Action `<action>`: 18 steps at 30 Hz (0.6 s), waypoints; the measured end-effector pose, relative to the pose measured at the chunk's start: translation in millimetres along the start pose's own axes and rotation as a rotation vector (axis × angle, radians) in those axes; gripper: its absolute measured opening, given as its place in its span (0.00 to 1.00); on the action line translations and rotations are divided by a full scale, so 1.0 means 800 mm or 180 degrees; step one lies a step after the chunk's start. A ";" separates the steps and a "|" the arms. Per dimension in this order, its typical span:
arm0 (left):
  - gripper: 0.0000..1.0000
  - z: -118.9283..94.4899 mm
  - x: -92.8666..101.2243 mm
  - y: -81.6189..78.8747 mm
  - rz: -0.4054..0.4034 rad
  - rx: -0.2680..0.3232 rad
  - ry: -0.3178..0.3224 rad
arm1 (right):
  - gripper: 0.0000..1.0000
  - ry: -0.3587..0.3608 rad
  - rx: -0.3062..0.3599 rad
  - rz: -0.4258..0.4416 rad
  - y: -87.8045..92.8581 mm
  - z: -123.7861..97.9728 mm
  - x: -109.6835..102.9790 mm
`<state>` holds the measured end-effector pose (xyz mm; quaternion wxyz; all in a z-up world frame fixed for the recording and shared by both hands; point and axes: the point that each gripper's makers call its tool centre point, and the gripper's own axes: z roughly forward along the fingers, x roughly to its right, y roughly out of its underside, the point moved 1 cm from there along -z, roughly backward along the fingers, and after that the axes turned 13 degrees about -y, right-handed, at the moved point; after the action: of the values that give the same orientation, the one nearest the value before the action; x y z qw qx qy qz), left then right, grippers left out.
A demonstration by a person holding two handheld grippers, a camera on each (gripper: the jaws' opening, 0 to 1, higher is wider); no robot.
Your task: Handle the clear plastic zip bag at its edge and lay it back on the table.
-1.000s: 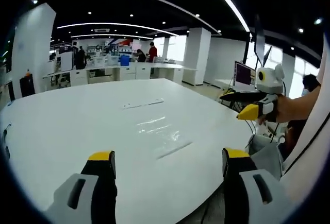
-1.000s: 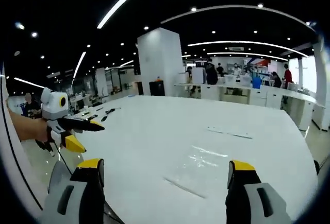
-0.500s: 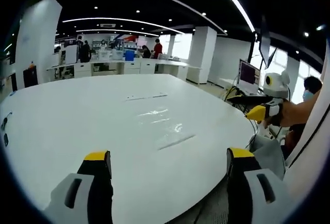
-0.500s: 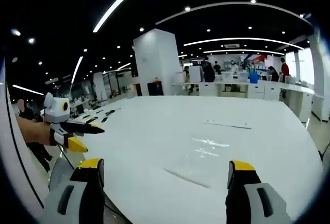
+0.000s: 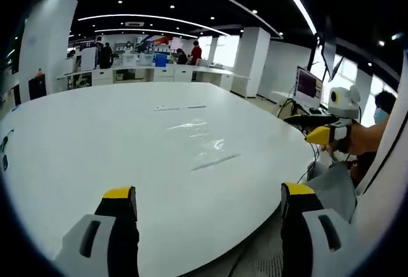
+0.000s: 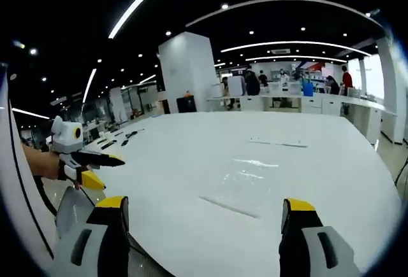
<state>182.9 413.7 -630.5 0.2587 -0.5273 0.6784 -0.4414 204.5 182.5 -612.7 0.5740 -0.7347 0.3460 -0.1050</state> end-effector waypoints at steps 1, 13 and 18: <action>0.92 0.000 0.001 0.001 -0.0002 -0.0001 -0.0001 | 1.00 0.0002 -0.0002 0.0014 0.002 0.000 0.000; 0.93 -0.001 0.010 0.016 -0.0179 0.0054 0.0054 | 1.00 0.0027 0.0055 0.0008 0.017 -0.003 -0.005; 0.92 -0.001 0.014 0.016 -0.0135 0.0070 0.0056 | 1.00 0.0006 0.0091 0.0054 0.025 -0.003 -0.008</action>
<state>172.9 404.1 -639.8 0.2490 -0.5347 0.6644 -0.4589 190.7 182.3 -628.4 0.5850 -0.7233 0.3512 -0.1057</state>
